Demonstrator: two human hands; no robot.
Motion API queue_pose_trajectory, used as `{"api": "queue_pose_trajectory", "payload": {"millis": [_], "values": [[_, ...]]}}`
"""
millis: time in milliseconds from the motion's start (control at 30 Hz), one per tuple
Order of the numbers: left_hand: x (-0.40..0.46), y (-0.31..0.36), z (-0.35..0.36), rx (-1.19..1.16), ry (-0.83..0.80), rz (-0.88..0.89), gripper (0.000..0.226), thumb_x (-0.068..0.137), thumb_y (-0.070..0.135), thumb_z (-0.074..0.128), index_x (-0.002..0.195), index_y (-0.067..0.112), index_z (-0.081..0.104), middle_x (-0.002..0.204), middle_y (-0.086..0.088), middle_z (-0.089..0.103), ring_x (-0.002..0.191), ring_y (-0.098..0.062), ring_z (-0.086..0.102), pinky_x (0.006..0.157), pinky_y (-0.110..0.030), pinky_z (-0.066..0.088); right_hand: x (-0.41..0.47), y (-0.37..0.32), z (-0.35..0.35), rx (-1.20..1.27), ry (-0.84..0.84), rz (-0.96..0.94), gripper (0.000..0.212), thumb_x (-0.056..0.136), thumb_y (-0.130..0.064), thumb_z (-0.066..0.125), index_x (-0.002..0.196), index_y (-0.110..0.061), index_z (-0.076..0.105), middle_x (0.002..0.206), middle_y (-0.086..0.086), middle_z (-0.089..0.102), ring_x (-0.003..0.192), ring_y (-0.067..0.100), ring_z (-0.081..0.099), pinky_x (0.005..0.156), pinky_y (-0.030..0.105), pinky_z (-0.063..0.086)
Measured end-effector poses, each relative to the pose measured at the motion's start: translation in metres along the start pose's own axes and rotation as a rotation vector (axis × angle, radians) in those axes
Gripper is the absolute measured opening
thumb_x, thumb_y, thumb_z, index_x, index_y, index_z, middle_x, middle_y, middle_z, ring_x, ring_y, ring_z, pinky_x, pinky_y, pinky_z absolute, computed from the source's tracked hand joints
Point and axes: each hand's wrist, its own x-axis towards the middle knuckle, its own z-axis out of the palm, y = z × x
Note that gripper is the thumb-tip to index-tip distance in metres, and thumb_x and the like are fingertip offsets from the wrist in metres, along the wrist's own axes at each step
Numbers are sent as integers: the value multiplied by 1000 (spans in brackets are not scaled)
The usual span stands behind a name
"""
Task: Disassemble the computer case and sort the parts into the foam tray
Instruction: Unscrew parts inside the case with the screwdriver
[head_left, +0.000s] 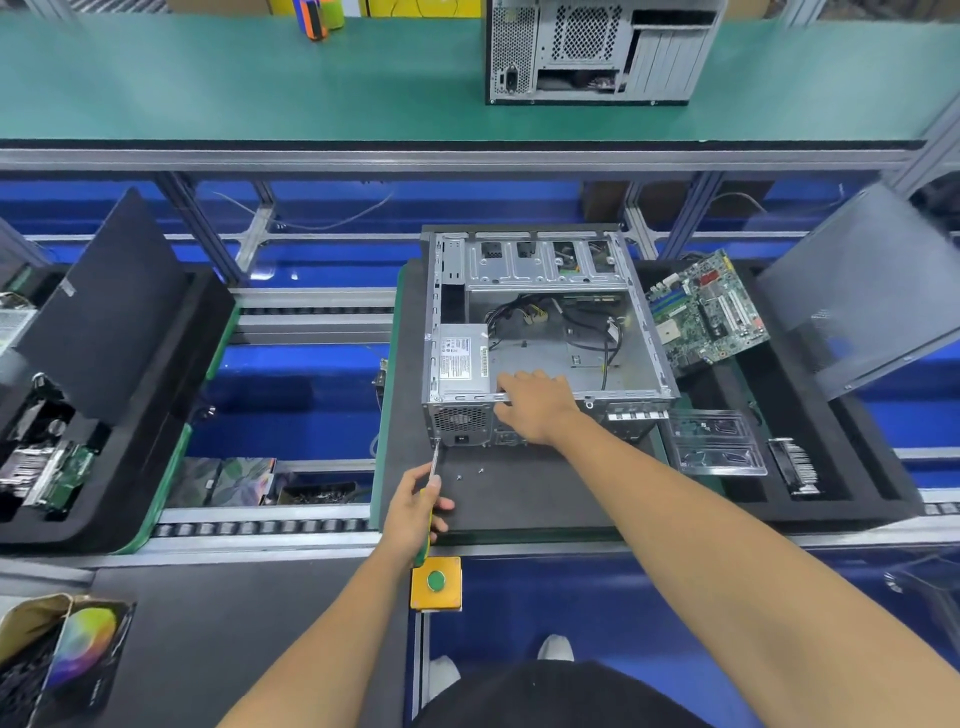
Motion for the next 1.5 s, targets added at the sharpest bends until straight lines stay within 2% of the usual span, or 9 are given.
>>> {"api": "queue_pose_trajectory", "payload": {"millis": [167, 267, 400, 567, 767, 967, 1100, 1300, 1500], "values": [[-2, -3, 19, 90, 90, 16, 42, 101, 31, 64, 129, 17, 37, 98, -18, 64, 62, -18, 53, 54, -30, 46, 1, 2, 1, -11, 8, -10, 38, 103, -44, 39, 130, -19, 47, 126, 7, 58, 118, 29, 49, 95, 47, 37], [0, -1, 24, 121, 147, -13, 45, 97, 15, 67, 122, 13, 29, 113, -23, 53, 83, -28, 55, 75, -47, 52, 3, 4, 2, -14, 15, -19, 38, 103, -42, 37, 132, -19, 46, 125, 7, 59, 116, 30, 49, 93, 47, 37], [-2, 6, 26, 131, 301, -64, 43, 90, 2, 69, 112, 12, 34, 123, -19, 39, 97, -45, 58, 77, -50, 56, 2, 4, 1, -18, 10, -31, 38, 103, -41, 36, 133, -19, 46, 124, 7, 60, 115, 30, 50, 92, 45, 37], [-4, 2, 28, 2, 308, -92, 37, 92, 13, 76, 100, 11, 41, 95, -24, 60, 63, -22, 57, 48, -33, 47, 3, 6, 1, -39, 25, -64, 33, 103, -38, 41, 129, -19, 47, 121, 7, 63, 109, 31, 54, 81, 40, 36], [-12, -3, 30, -129, 289, -80, 34, 97, 32, 70, 110, 6, 51, 94, -4, 65, 75, -19, 73, 67, -38, 56, 8, 16, 2, -84, 44, -201, 32, 102, -29, 49, 132, -18, 45, 114, 8, 67, 98, 32, 60, 71, 36, 39], [-16, -5, 29, 28, 312, 8, 31, 101, 40, 62, 106, 10, 54, 93, -10, 71, 74, -26, 72, 73, -42, 52, 17, 26, -1, -93, -31, -281, 39, 102, -31, 50, 137, -19, 41, 105, 10, 69, 81, 29, 53, 64, 35, 37], [-12, -5, 34, 52, 282, 44, 27, 104, 36, 59, 100, 13, 45, 86, -9, 64, 63, -22, 52, 63, -36, 44, 22, 30, -1, -104, -17, -326, 48, 101, -34, 49, 146, -25, 39, 109, 10, 71, 91, 33, 62, 72, 39, 50], [-7, -4, 18, -11, 155, 20, 28, 104, 32, 59, 110, 12, 41, 81, -10, 60, 53, -14, 41, 46, -27, 35, 22, 35, 9, 19, 37, -306, 44, 101, -35, 50, 144, -30, 43, 123, 11, 68, 107, 34, 63, 73, 36, 44], [3, -7, -2, -237, -34, -79, 39, 101, 38, 63, 85, 4, 55, 75, -10, 53, 47, -10, 34, 41, -22, 31, 19, 34, 9, 31, 62, -295, 39, 100, -32, 51, 138, -27, 49, 102, 4, 67, 97, 31, 62, 68, 35, 41]]}}
